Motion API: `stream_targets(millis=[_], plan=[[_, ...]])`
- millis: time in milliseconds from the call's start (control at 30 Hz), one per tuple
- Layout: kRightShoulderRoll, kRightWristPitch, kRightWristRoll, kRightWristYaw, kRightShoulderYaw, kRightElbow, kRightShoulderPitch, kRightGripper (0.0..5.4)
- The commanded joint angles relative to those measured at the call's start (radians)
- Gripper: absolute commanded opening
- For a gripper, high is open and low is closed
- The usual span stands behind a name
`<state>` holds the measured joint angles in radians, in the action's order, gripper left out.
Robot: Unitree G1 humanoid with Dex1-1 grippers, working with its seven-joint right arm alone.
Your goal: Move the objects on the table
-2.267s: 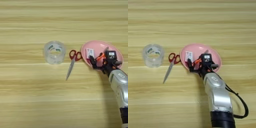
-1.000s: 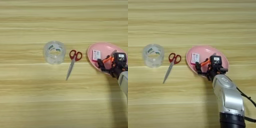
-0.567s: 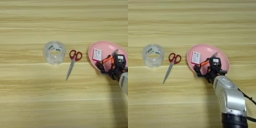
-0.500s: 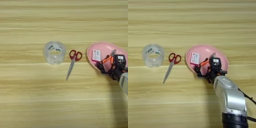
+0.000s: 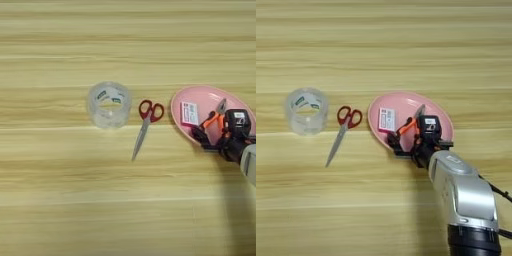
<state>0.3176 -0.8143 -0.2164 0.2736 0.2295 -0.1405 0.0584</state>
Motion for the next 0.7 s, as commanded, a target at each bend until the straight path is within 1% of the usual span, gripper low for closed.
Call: stream_targets(millis=[33, 100, 167, 200, 267, 433, 467, 700], plan=[[0.006, -0.022, -0.032, 0.016, 0.007, 0.016, 0.032, 5.08], [0.002, -0.043, -0.048, 0.023, 0.014, 0.020, 0.034, 4.82], [-0.001, -0.058, -0.060, 0.030, 0.018, 0.027, 0.036, 4.70], [-0.001, -0.064, -0.065, 0.031, 0.018, 0.029, 0.037, 4.53], [0.000, -0.071, -0.072, 0.032, 0.017, 0.029, 0.040, 4.36], [0.006, -0.078, -0.071, 0.035, 0.010, 0.025, 0.044, 3.99], [0.008, -0.078, -0.069, 0.037, 0.005, 0.024, 0.044, 3.85], [0.012, -0.077, -0.068, 0.043, -0.017, 0.028, 0.043, 3.49]])
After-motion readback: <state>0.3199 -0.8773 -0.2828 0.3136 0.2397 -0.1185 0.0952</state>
